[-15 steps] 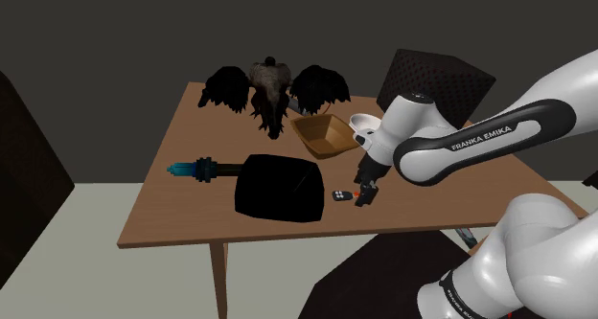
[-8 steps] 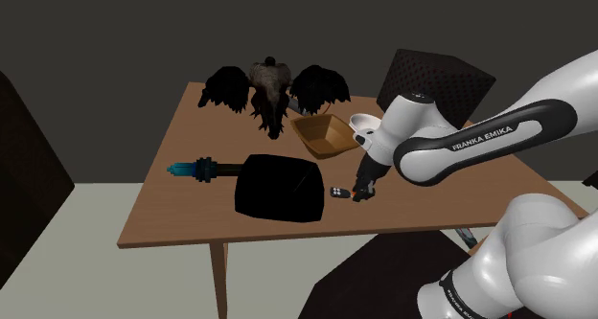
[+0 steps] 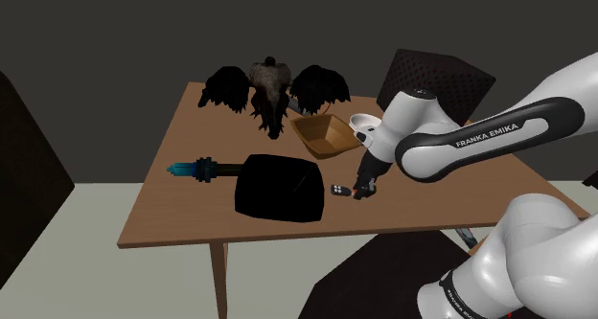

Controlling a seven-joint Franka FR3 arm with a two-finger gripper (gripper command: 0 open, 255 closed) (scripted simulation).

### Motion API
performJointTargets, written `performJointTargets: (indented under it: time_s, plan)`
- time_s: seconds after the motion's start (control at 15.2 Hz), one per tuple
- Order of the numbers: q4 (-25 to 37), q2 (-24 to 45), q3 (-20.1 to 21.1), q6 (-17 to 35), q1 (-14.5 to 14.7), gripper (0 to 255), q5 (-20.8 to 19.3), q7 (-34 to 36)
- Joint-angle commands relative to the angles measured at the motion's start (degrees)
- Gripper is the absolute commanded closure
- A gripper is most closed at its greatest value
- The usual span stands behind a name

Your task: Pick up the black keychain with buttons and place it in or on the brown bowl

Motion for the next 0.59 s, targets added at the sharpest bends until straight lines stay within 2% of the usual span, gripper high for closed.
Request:
performJointTargets:
  time_s: [0.0, 0.53]
  plan:
    - [0.46, -2.01, 0.30, -2.50, -0.28, 255, -0.16, 0.13]
    - [3.25, -8.17, 1.50, -11.43, -0.62, 255, 0.02, 0.50]
